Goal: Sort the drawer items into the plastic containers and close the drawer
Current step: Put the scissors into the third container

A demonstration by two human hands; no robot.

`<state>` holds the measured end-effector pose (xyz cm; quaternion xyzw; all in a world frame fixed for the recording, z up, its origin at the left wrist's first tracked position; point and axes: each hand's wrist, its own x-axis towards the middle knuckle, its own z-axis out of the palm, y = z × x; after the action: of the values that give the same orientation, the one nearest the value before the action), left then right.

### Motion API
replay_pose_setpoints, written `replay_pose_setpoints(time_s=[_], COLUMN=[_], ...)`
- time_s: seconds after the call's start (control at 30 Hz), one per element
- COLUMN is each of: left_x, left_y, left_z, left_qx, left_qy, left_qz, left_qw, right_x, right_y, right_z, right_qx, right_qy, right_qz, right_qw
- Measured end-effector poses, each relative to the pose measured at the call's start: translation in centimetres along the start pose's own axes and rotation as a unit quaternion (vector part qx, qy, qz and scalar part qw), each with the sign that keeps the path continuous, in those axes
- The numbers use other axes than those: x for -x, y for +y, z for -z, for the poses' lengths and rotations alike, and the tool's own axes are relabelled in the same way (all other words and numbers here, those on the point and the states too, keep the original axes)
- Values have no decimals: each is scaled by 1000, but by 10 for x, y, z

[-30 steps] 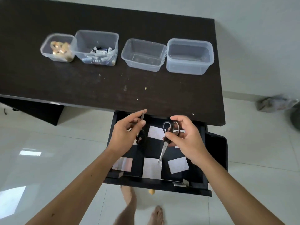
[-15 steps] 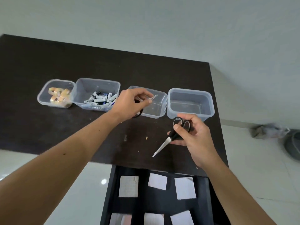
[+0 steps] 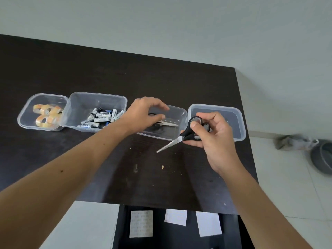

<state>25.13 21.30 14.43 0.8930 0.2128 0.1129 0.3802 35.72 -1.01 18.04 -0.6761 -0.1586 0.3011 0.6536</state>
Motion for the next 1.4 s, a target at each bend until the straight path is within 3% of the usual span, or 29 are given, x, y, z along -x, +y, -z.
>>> replay_pose_setpoints(time_s=[0.2, 0.33, 0.47, 0.63, 1.03, 1.4], left_x=[29, 55, 75, 87, 116, 228], left_y=[-3, -16, -30, -35, -15, 21], left_z=[46, 63, 63, 55, 28, -44], left_qx=[118, 172, 228, 240, 224, 246], left_qy=[83, 137, 161, 148, 133, 107], left_qz=[-8, 3, 19, 25, 19, 73], left_qw=[990, 975, 960, 959, 965, 961], right_x=[-22, -42, -57, -54, -3, 112], right_y=[-1, 1, 15, 21, 14, 56], right_z=[-27, -53, -68, -67, -56, 3], right_qx=[-13, 74, 180, 288, 279, 293], right_qy=[45, 74, 47, 27, -34, -107], right_qz=[6, 39, 55, 100, 163, 182], right_qw=[999, 994, 981, 952, 946, 933])
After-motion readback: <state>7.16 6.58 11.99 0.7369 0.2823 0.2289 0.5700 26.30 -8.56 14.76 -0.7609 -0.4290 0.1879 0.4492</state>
